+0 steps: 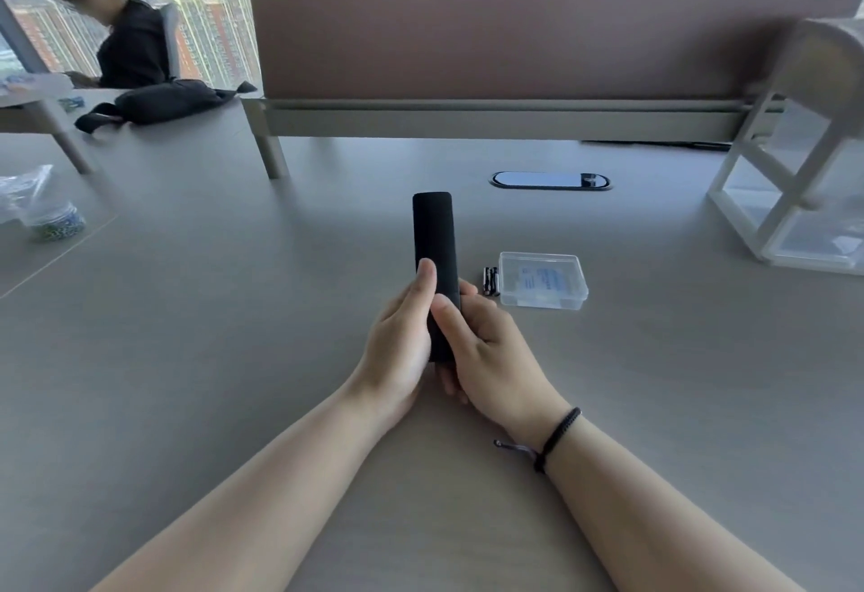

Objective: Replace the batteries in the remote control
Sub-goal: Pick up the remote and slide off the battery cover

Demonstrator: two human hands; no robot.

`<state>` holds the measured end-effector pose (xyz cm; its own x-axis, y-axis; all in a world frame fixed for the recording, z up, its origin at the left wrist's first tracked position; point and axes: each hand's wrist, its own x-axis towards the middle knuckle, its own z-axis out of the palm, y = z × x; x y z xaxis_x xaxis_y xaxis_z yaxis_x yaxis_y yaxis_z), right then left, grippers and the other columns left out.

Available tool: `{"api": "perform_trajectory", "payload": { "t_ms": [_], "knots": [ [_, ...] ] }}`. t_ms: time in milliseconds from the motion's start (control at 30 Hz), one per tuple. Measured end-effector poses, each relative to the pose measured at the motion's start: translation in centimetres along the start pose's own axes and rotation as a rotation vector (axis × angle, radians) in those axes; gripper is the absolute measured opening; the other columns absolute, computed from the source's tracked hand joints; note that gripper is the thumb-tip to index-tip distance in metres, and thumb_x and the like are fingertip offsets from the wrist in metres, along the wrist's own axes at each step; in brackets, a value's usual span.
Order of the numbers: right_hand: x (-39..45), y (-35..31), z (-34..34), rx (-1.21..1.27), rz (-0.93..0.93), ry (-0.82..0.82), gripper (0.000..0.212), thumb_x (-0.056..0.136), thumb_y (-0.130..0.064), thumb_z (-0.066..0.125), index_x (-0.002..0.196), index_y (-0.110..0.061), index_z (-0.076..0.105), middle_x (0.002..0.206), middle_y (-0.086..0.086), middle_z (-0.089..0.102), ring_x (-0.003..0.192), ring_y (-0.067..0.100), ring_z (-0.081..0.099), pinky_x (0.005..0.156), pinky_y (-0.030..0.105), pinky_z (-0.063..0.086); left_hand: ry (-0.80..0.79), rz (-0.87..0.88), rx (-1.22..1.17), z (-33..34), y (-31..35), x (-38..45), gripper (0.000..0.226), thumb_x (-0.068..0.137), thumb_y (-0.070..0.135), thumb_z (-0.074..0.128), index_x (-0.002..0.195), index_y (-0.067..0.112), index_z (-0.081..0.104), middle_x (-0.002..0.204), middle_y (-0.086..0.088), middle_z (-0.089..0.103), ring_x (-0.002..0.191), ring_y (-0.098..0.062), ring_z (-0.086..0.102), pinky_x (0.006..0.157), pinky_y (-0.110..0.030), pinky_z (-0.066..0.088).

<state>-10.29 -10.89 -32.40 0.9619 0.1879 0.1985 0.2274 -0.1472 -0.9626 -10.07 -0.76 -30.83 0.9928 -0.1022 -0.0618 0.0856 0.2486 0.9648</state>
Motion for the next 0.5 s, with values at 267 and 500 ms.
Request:
{"api": "perform_trajectory", "payload": {
  "t_ms": [267,500],
  "knots": [
    [-0.04,0.31,0.24,-0.053,-0.018,-0.013,0.044,0.104,-0.031,0.046,0.067,-0.015,0.063,0.095,-0.01,0.063,0.099,0.005,0.05,0.074,0.024,0.046,0.046,-0.04,-0.12,0.08,0.0,-0.21,0.05,0.097,0.052,0.045,0.074,0.017,0.072,0.092,-0.013,0.075,0.085,-0.024,0.071,0.072,-0.032,0.055],
    [0.52,0.39,0.83,-0.076,-0.012,0.048,0.053,0.092,-0.048,0.047,0.076,0.0,0.062,0.09,0.01,0.059,0.087,0.028,0.062,0.08,0.055,0.053,0.105,-0.106,-0.246,-0.02,-0.35,0.34,0.045,0.092,0.047,0.056,0.068,0.014,0.076,0.073,-0.004,0.073,0.07,-0.018,0.071,0.078,-0.035,0.051]
  ]
}}
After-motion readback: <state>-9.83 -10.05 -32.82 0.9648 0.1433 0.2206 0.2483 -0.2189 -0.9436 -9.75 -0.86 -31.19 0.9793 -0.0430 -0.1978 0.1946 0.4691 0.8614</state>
